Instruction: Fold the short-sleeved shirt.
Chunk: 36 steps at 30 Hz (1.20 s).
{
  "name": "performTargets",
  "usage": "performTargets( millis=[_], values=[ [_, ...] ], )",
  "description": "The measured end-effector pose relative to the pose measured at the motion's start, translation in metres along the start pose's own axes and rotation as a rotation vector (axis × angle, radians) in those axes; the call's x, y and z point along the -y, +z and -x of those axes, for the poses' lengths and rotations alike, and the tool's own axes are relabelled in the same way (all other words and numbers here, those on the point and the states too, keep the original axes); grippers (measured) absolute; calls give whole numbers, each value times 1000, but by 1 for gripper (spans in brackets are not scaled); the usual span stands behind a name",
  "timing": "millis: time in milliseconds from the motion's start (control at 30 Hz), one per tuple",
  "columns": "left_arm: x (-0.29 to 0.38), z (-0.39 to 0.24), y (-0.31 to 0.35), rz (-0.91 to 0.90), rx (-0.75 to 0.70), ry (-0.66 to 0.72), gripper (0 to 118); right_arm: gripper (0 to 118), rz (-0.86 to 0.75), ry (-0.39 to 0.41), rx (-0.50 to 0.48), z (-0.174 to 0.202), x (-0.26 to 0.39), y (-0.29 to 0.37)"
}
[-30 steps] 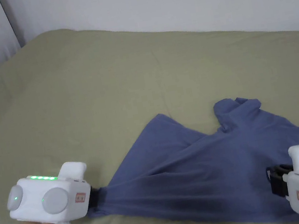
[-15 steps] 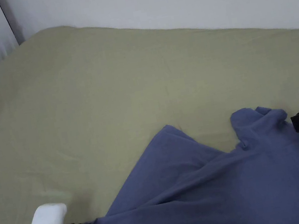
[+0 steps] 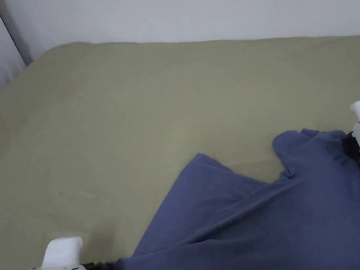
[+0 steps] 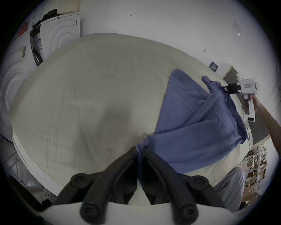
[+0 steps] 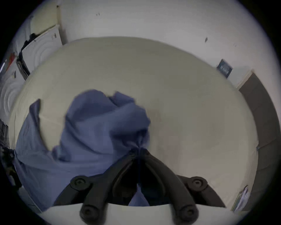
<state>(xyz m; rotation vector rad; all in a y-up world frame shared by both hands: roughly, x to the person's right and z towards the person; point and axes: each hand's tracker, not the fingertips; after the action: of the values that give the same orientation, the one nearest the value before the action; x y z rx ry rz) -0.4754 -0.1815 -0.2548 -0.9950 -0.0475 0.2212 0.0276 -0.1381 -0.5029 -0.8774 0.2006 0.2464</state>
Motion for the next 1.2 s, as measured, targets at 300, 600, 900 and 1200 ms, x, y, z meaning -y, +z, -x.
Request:
performTargets(
  millis=[300, 600, 900, 1200],
  values=[
    [-66, -57, 118, -242, 74, -36, 5, 2, -383, -74, 72, -37, 17, 227],
    [-161, -138, 199, -423, -43, -177, 5, 2, -650, -163, 238, -87, 10, 389],
    [-240, -185, 240, -525, -172, -224, 5, 2, -717, -183, 312, -105, -36, 419],
    [-295, -205, 250, -566, -248, -212, 5, 2, -726, -182, 350, -126, -101, 400]
  ],
)
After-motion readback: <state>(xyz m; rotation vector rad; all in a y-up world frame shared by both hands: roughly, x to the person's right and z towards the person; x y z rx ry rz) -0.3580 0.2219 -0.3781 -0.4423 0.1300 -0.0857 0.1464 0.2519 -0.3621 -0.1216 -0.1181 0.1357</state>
